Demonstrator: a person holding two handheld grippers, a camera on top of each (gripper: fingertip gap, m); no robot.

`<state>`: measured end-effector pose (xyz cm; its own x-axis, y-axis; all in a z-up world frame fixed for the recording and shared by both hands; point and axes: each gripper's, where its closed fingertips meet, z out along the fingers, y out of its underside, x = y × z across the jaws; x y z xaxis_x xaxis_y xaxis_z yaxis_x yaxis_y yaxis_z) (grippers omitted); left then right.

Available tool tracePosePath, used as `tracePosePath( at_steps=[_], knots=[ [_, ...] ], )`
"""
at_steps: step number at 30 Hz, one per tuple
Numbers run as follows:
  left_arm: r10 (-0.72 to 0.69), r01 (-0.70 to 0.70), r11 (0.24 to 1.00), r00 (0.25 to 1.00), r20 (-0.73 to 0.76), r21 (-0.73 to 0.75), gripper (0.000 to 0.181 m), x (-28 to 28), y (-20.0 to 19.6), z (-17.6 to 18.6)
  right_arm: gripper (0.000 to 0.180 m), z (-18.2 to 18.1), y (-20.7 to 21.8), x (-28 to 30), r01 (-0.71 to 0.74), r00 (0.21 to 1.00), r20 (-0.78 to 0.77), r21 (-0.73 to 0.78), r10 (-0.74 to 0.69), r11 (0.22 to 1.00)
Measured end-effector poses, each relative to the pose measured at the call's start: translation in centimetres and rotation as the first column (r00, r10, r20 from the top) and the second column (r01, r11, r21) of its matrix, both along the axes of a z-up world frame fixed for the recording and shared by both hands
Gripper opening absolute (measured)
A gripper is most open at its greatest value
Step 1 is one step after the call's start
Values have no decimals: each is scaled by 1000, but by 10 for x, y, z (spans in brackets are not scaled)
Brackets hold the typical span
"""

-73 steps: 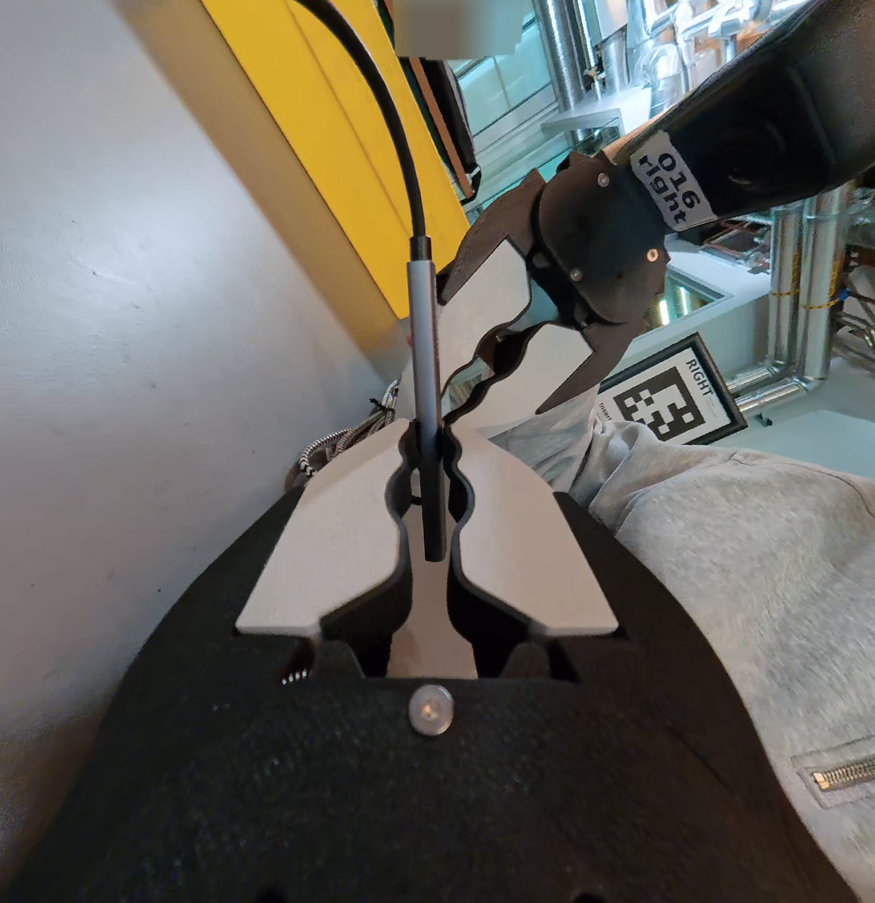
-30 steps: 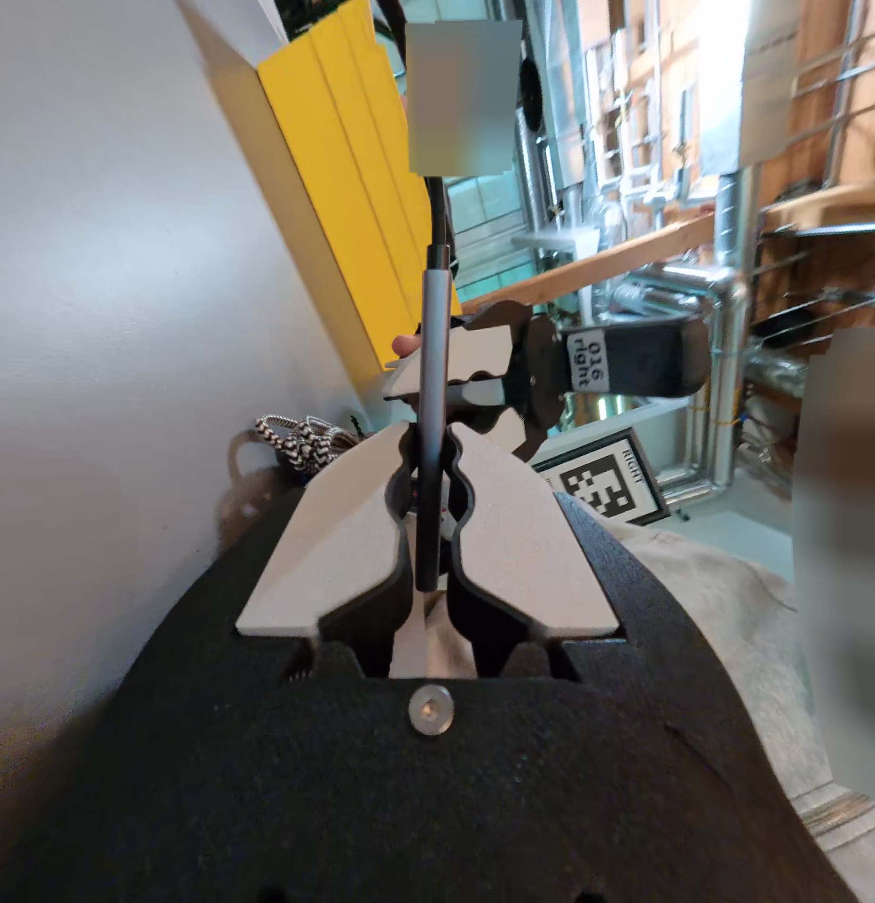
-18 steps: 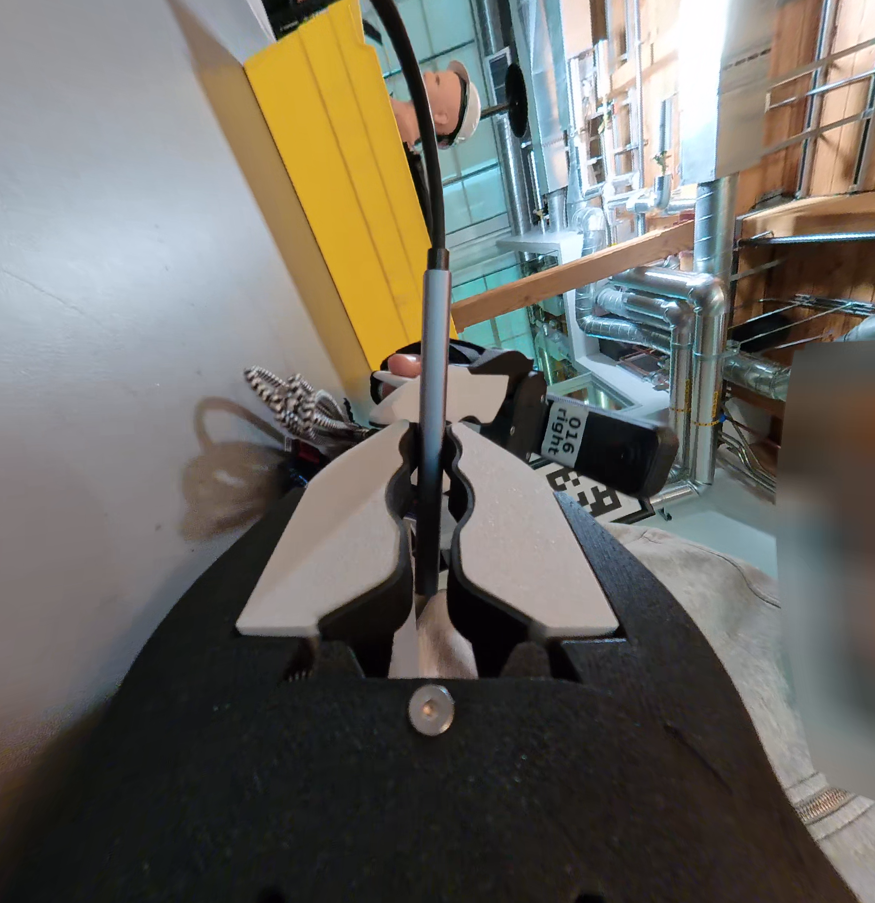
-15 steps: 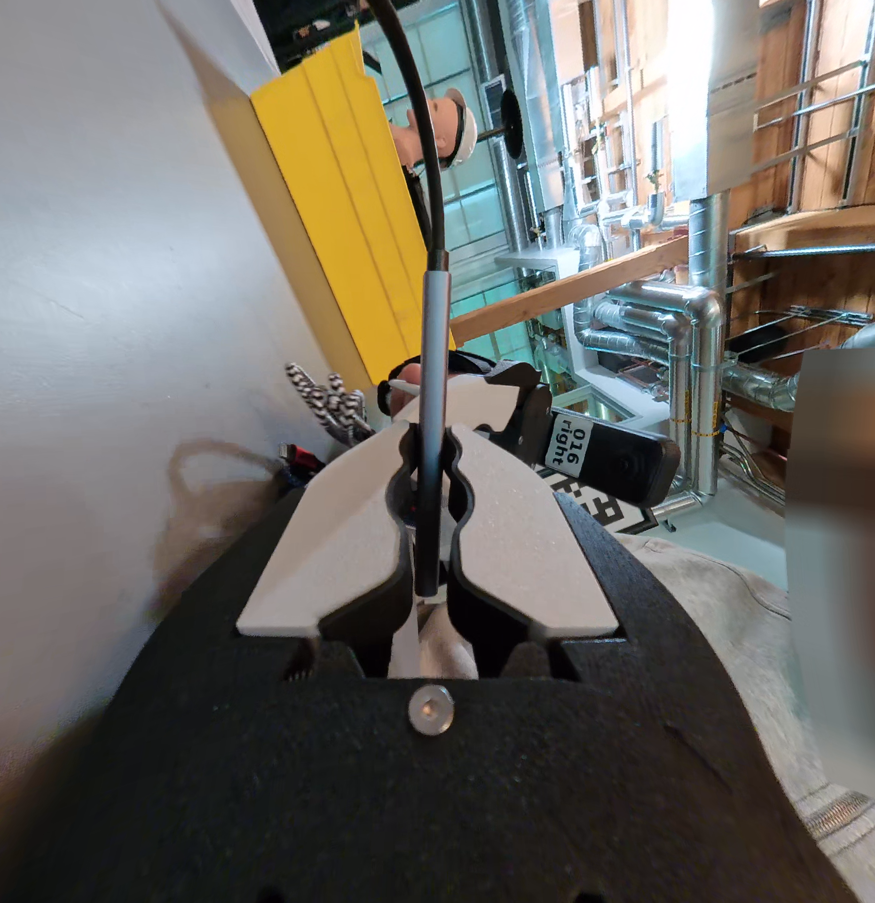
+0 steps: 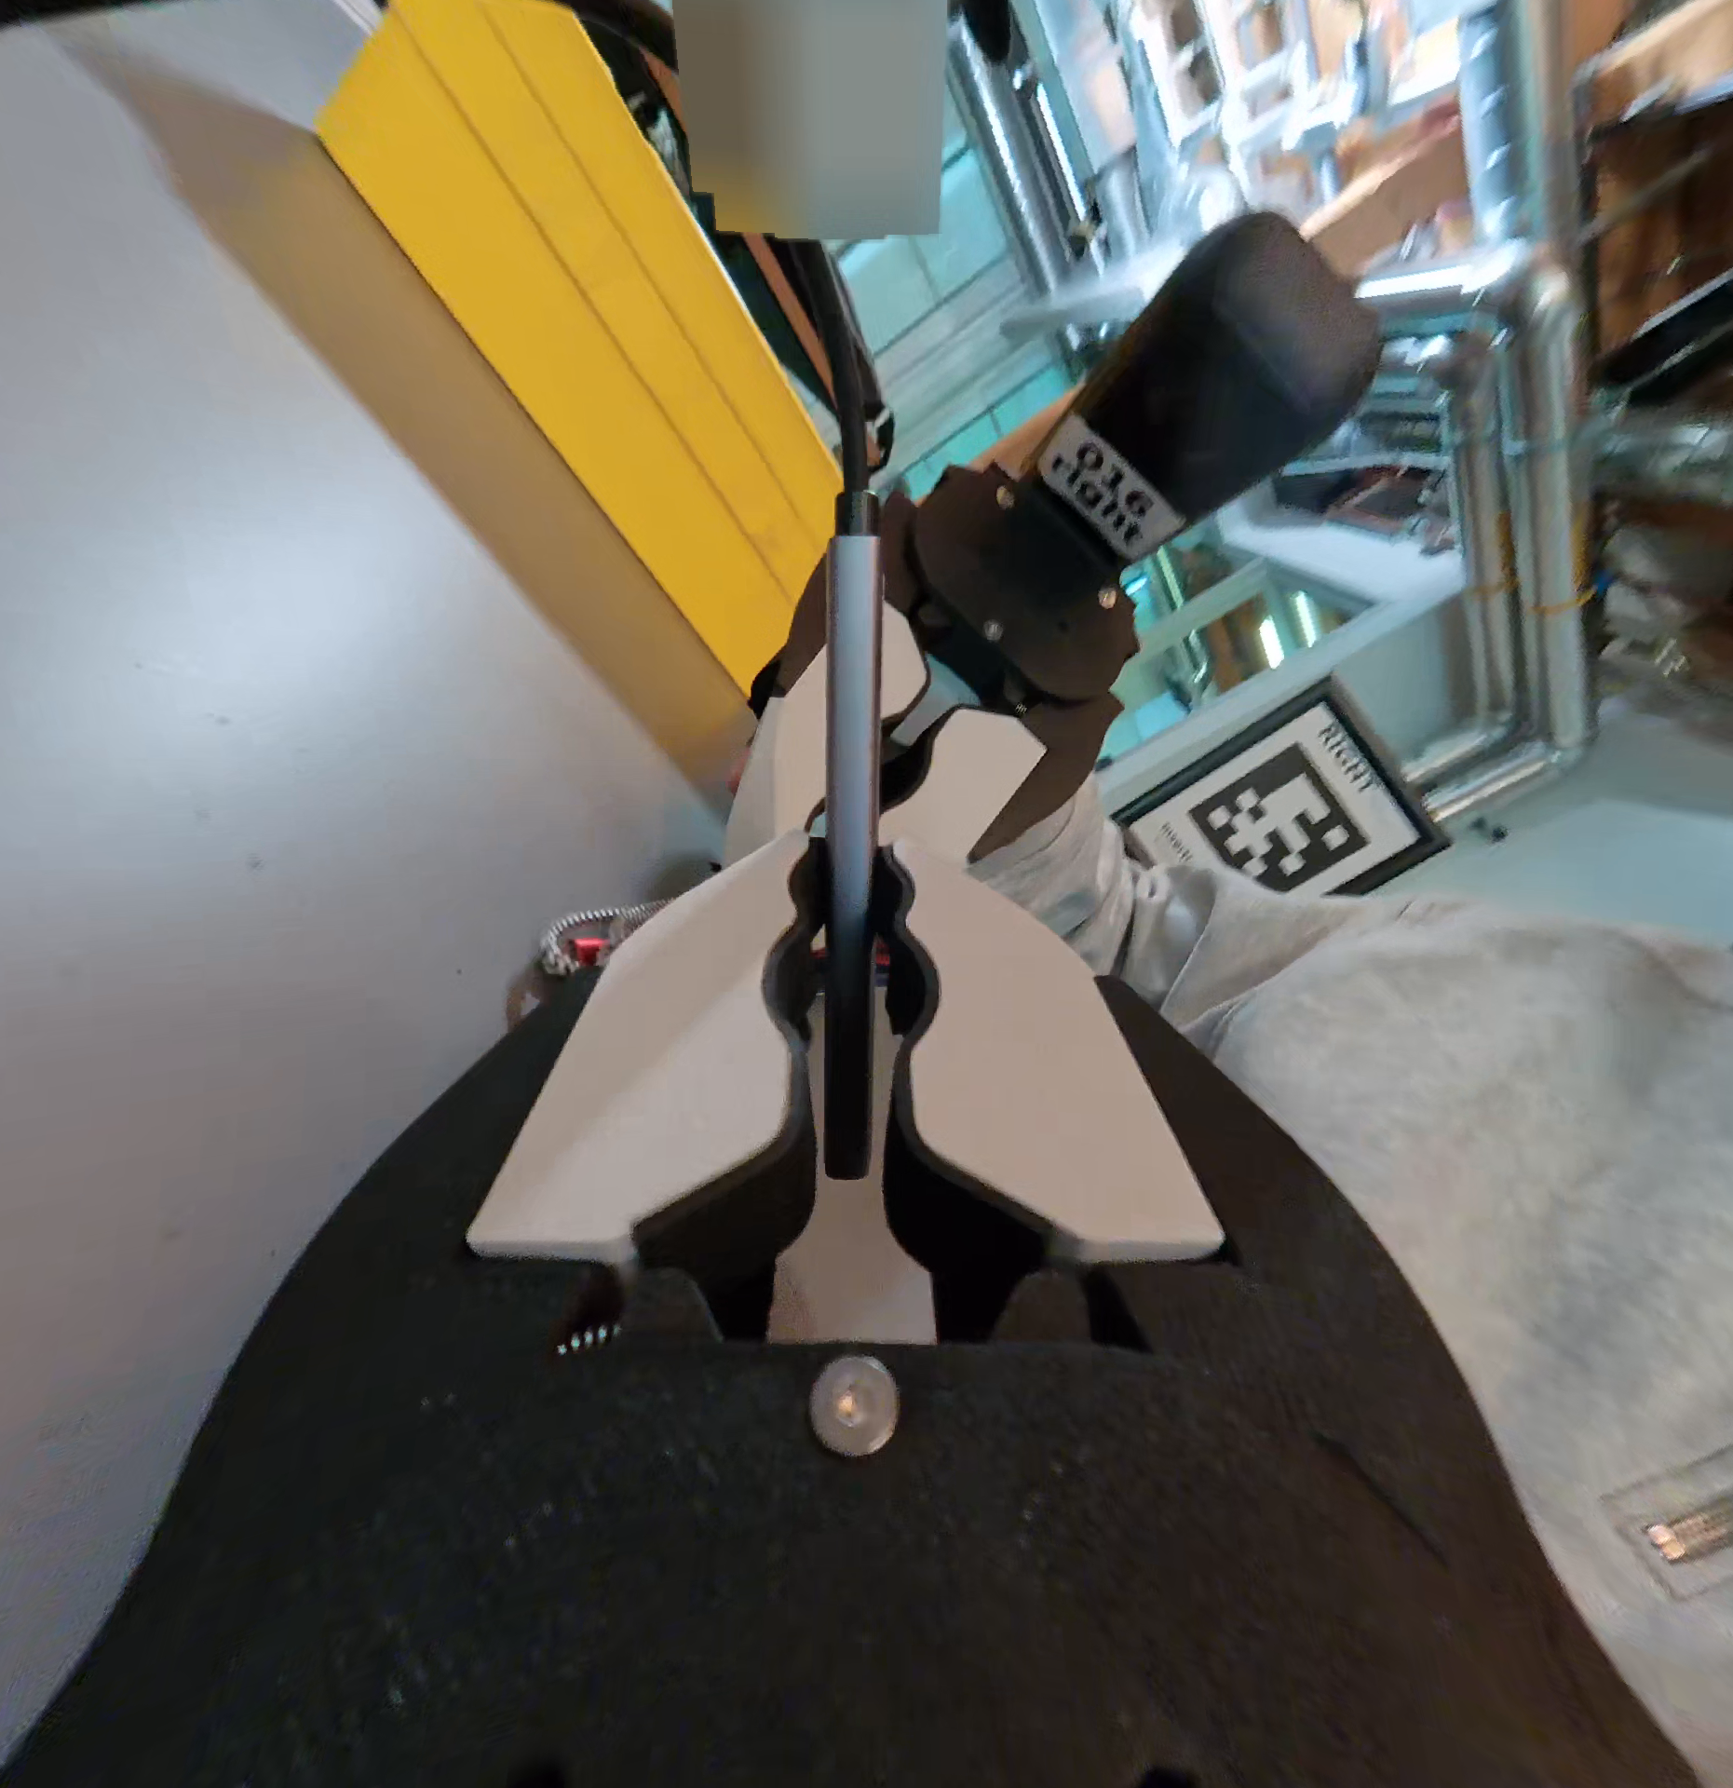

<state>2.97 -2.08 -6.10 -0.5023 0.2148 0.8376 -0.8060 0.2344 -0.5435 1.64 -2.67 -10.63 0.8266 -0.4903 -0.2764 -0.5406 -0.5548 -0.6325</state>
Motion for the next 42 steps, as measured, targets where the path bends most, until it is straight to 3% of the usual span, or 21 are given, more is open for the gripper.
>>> tracePosePath(
  at_steps=[1,8,18,37,42],
  knots=[
    [-14,13,1000,999,33,13,9,-4,-2,-1,6,1,2,-3,-4,1000,-26,10,5,1000],
    [-109,101,993,987,121,66,10,-24,-7,-7,6,2,3,-26,-33,979,-203,-8,31,999],
    [-210,175,972,949,237,159,11,-46,-12,-17,6,3,-2,-41,-53,951,-307,-42,38,998],
    [-206,170,966,963,175,197,10,-48,-17,-25,6,-6,-5,-45,-44,952,-305,-164,-8,985],
    [-181,147,967,972,152,209,20,-43,-17,-27,6,-7,-4,-42,-27,951,-308,-138,-17,990]
  ],
)
